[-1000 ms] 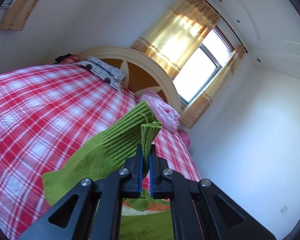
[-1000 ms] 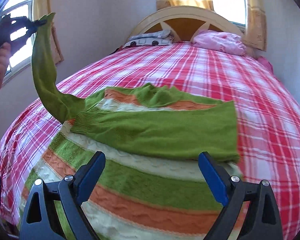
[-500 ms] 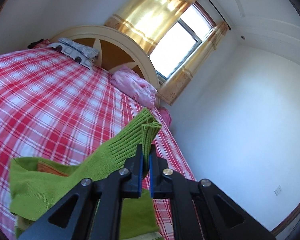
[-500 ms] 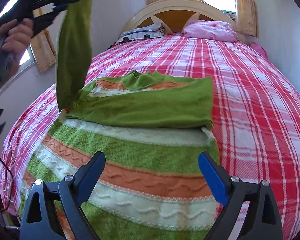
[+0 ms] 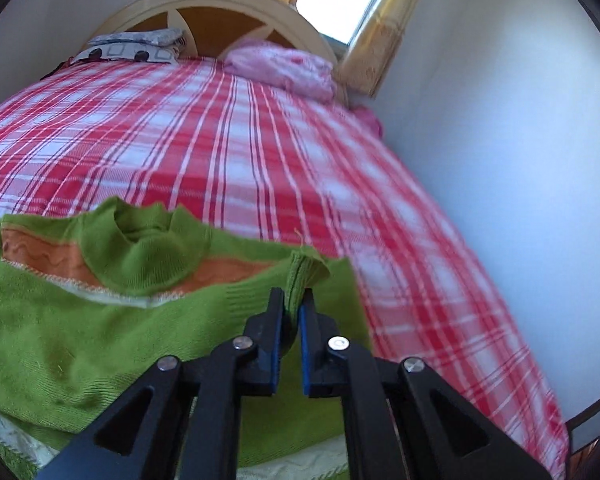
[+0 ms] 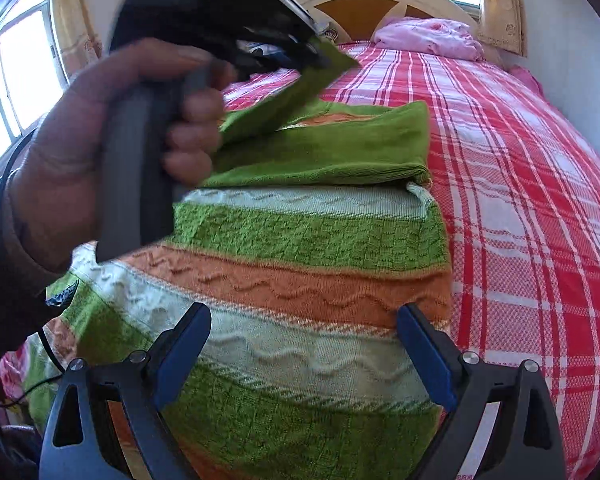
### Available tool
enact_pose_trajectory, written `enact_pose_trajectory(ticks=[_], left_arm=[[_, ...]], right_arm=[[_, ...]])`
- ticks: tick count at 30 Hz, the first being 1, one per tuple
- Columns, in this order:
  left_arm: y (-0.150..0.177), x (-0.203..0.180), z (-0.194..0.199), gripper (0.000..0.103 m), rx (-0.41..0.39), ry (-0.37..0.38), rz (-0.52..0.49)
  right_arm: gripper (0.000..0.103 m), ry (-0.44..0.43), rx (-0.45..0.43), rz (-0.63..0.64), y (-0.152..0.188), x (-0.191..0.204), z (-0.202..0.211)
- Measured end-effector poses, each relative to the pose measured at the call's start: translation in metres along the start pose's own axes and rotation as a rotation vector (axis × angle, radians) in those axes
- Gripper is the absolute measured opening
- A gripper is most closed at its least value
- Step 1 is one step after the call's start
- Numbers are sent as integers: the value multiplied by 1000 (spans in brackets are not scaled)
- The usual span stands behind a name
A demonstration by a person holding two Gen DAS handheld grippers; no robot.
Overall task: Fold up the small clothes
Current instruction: 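Lift the held sleeve and fold it across the sweater, opening the left gripper, then grasp the folded sleeve edge with the right gripper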
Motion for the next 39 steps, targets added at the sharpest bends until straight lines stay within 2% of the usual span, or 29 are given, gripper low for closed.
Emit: enact_pose_trajectory(ticks=[1, 2, 4, 5, 6, 10, 11, 12, 14, 15, 17, 20, 23, 24, 28, 30, 33, 36, 38, 39], left_arm=[[3, -3, 1, 8, 20, 2, -22], [5, -6, 4, 16, 28, 3, -44], [10, -14, 20, 38, 16, -3, -102], [10, -18, 29, 55, 2, -6, -129], [12, -21, 46, 68, -23, -14, -163], [23, -9, 93, 76, -75, -61, -260], [24, 2, 100, 81, -83, -101, -278], [28, 17, 113, 86, -93, -185, -306], [32, 50, 125, 91, -101, -321, -321], [33, 77, 137, 92, -104, -415, -306], [35, 123, 151, 92, -86, -548, -238], [49, 181, 174, 92, -65, -609, -81], [67, 200, 185, 92, -62, -583, -6], [71, 202, 185, 92, -53, -584, 3], [74, 209, 181, 92, -30, -593, 50], [79, 216, 173, 92, 16, -594, 72], [82, 224, 170, 92, 26, -579, 97], [83, 226, 170, 93, 22, -564, 107], [84, 228, 172, 94, 17, -549, 129], [85, 228, 172, 94, 15, -543, 135]], right_arm=[[94, -1, -4, 9, 1, 2, 0], [94, -2, -5, 12, 0, 3, 1], [94, -5, -5, 18, 2, 5, -1], [94, -5, -4, 19, 2, 5, -1], [95, -7, -2, 19, 2, 5, -2], [95, -21, -5, 10, 3, 4, -1], [95, -29, -7, 3, 2, 3, 0], [95, -35, -9, -3, 2, 2, 1], [95, -65, -19, -35, -3, -3, 6], [94, -74, -23, -48, -5, -4, 9], [94, -86, -39, -79, -17, -9, 15], [94, -82, -55, -138, -41, -20, 17], [93, -89, -48, -214, -69, -33, 6], [88, -95, -40, -225, -79, -35, -1], [59, -57, 30, -225, -109, -42, -41], [55, -23, 60, -222, -118, -44, -62], [51, 0, 86, -228, -123, -48, -81], [44, -52, 110, -251, -126, -43, -98], [41, -37, 146, -229, -123, -36, -110], [33, -6, 138, -216, -122, -35, -112]])
Point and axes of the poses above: each gripper's, at about its wrist camera, not at the fingertips, and z roughly against the way its jaws point, x to its left, y to its underside, the point moved 5 cm from there along -z, roughly the way its jaws point, and after that the axes turned 13 degrees about y, right-handed, at the moved point
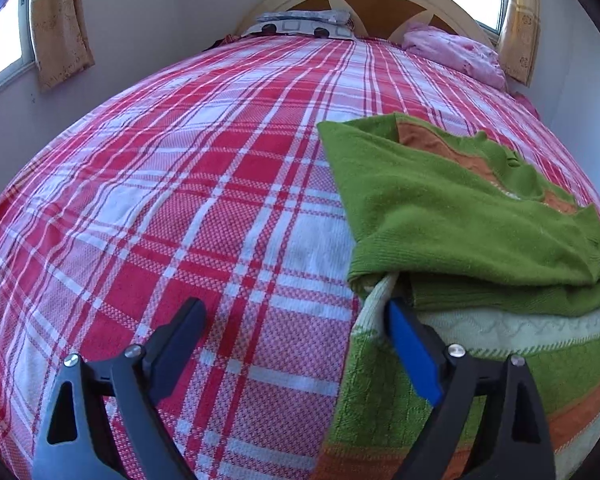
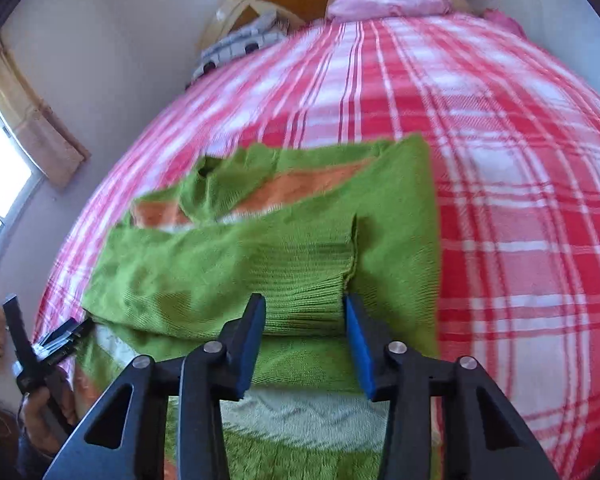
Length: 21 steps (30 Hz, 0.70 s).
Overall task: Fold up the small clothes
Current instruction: 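Grasp the folded sleeve edge with the right gripper, then smooth the folded sleeve flat and open the right gripper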
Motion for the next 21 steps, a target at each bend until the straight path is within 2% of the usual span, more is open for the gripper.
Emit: enact_pose_trajectory(ticks=[1, 2, 3, 9, 12, 13, 15, 17, 18, 20, 21], left_arm=[[1, 0, 1, 94, 0, 2, 2], [1, 0, 1, 94, -1, 4, 5], [1, 0, 1, 94, -2, 6, 6], [-1, 4, 9, 94, -39, 33, 33], [-1, 6, 16, 94, -63, 63, 56], [-2, 7, 19, 94, -78, 64, 60], [-5, 3, 34, 94, -145, 67, 53], [-10, -5, 44, 94, -192, 72, 24], [-14, -13, 49, 95, -209, 69, -7], [-22, -24, 47, 100, -206, 66, -64], [-28, -30, 43, 100, -200, 36, -98]], right_arm=[[15, 19, -12, 8, 0, 0, 1], [4, 31, -23, 16, 0, 0, 2], [2, 26, -30, 15, 0, -1, 4], [1, 94, -143, 83, 5, -7, 43], [1, 148, -120, 101, 11, -20, 33], [1, 139, -100, 100, 15, -23, 28], [2, 138, -77, 134, 20, -21, 21], [6, 174, -107, 163, 20, -18, 24], [13, 188, -108, 167, 19, -16, 26], [43, 229, -137, 171, 15, -11, 34], [63, 244, -156, 168, 13, -9, 39]])
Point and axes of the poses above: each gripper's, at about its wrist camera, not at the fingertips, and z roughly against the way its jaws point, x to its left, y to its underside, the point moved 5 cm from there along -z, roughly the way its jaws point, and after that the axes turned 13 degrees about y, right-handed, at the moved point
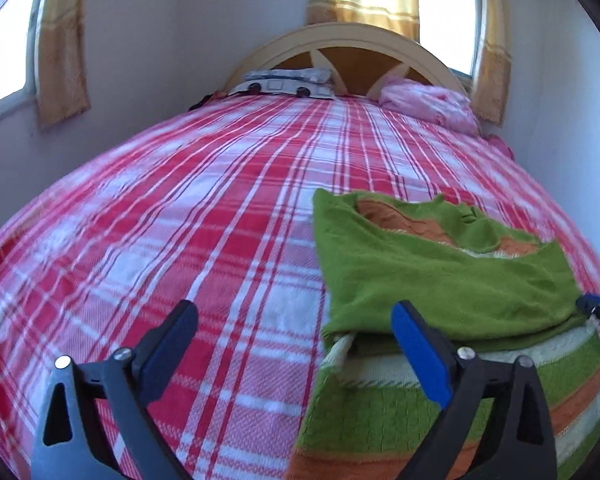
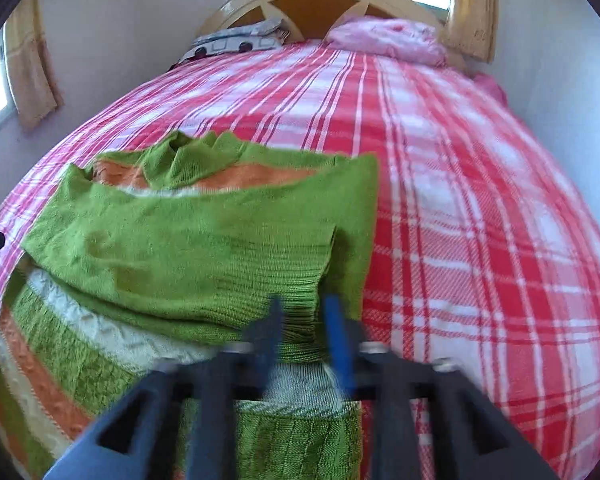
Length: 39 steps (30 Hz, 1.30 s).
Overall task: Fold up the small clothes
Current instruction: 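Smooth the folded sleeve flat and open the right gripper, then move both tools toward the ribbed green hem of the sweater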
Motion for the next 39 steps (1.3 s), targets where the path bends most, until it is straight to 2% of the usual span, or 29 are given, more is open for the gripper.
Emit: enact_pose_trajectory(ticks=[2, 3, 4, 6, 8, 9, 10, 13, 15, 17, 20, 22, 23, 30, 34, 37, 39], left_arm=[[-5, 2, -11, 100, 15, -68, -36], [-5, 7, -22, 100, 53, -118, -44], [-4, 12, -29, 100, 85, -136, -37], [5, 22, -45, 101, 156, -121, -10], [10, 28, -48, 101, 165, -86, 27], [11, 31, -47, 103, 165, -71, 43], [12, 33, -47, 103, 170, -63, 52], [21, 26, -50, 103, 202, -23, 42], [22, 25, -48, 103, 194, -31, 34], [22, 20, -47, 103, 189, -49, 15], [23, 16, -43, 103, 176, -69, -9], [23, 16, -42, 103, 172, -73, -19], [24, 16, -42, 103, 174, -74, -21], [27, 9, -42, 103, 196, -93, -69], [28, 6, -37, 103, 183, -104, -77], [31, 3, -27, 103, 186, -53, -60], [32, 4, -15, 103, 158, -20, -35]], right_arm=[[66, -28, -47, -17, -9, 8, 12], [66, -60, -58, -18, -13, 15, 17], [66, -91, -62, -11, -16, 24, 20], [66, -146, -50, 15, -17, 43, 18], [66, -189, -12, 44, -13, 59, 7], [65, -166, 32, 64, -7, 64, -5], [56, -123, 80, 77, 0, 65, -16], [55, -52, 80, 84, 4, 67, -13], [55, -54, 72, 56, -1, 70, -3], [55, -160, 38, 30, -10, 83, 9], [55, -189, 28, 61, -13, 106, 9], [56, -166, 93, 105, 4, 119, -8], [56, -150, 48, 108, 7, 119, -4], [58, -168, 50, 85, 16, 112, 0], [59, -156, 51, 84, 16, 115, 1], [59, -160, 43, 66, 18, 112, 3], [60, -157, 37, 63, 20, 110, 7]])
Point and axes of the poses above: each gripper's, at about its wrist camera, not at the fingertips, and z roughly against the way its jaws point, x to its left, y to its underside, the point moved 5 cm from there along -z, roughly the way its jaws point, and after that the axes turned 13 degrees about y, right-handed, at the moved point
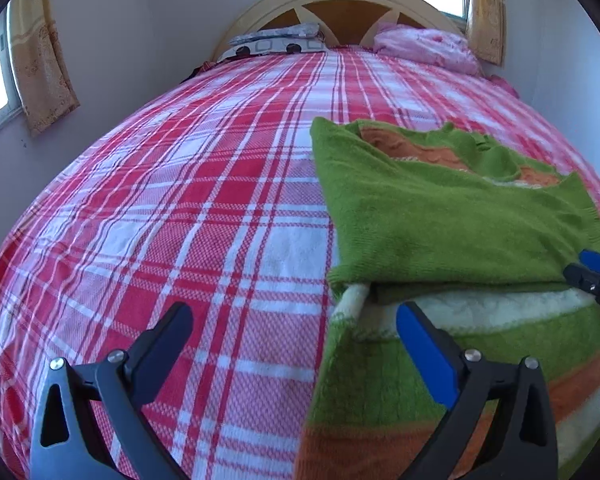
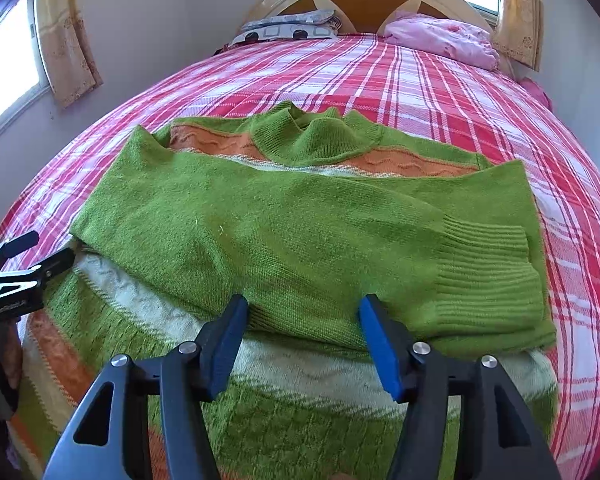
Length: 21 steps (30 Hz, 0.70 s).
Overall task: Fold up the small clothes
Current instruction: 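Move both tools toward the ribbed green hem of the sweater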
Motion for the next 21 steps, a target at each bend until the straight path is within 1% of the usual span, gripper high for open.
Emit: enact_pose_trajectory(ticks=[3, 6, 9, 12, 17, 21], left_arm=[[7, -2, 9, 103, -12, 24, 8], [12, -5, 12, 103, -4, 8, -12], [15, -5, 18, 103, -10, 8, -7], [19, -7, 26, 103, -14, 17, -9], [26, -17, 35, 103, -17, 35, -28], [37, -27, 49, 103, -19, 76, -38]], right_arm=[[60, 21, -3, 15, 3, 1, 3], [62, 40, -12, 34, 5, 4, 5], [63, 54, -26, 29, 6, 3, 11], [67, 42, -25, 12, 12, 1, 18], [67, 50, -26, -1, 24, -5, 30], [67, 41, -24, 5, 42, -9, 46]])
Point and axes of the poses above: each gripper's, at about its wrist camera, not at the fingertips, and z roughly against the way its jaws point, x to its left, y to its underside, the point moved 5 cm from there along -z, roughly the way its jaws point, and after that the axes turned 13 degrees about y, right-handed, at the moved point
